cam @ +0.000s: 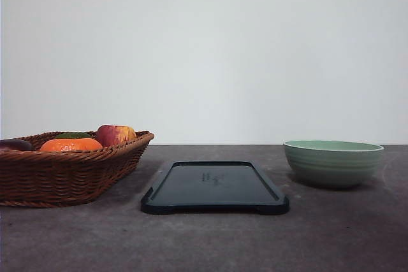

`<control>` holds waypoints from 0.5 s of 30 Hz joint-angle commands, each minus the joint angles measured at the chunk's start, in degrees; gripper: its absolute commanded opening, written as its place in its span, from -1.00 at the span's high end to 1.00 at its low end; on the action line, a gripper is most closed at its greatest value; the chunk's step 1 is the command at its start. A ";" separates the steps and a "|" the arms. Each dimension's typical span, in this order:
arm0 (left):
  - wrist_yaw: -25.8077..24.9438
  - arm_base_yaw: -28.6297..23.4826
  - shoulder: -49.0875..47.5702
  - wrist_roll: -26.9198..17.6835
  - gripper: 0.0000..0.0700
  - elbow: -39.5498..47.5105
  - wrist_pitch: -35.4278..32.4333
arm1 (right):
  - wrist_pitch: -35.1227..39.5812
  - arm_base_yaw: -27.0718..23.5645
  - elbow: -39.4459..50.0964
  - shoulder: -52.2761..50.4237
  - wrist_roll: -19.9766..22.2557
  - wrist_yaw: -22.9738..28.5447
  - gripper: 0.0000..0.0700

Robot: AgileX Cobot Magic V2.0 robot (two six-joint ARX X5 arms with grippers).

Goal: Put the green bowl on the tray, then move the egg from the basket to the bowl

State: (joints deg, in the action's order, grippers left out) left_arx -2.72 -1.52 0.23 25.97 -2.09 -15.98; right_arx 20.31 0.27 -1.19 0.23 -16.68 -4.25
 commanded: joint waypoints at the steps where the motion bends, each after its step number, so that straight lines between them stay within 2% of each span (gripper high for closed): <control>1: 0.22 -0.02 0.11 -2.14 1.00 -1.51 -0.27 | -0.64 -0.04 -1.25 0.16 2.29 0.42 0.98; 4: 0.22 -0.02 0.79 -2.68 1.00 -5.02 1.81 | -4.16 -0.04 -3.84 1.24 2.33 0.48 0.98; 9: 0.22 -0.02 5.66 -5.01 1.00 -14.80 15.39 | -9.82 -0.04 -9.20 5.04 2.58 0.48 0.98; 15: 0.15 0.00 14.87 -7.45 1.00 -24.41 23.07 | -18.85 -0.04 -16.65 12.27 2.60 -0.22 0.98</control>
State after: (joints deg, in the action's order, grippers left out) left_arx -2.72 -1.52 14.30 20.05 -24.79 7.32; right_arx 2.13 0.27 -16.48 11.54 -14.79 -4.32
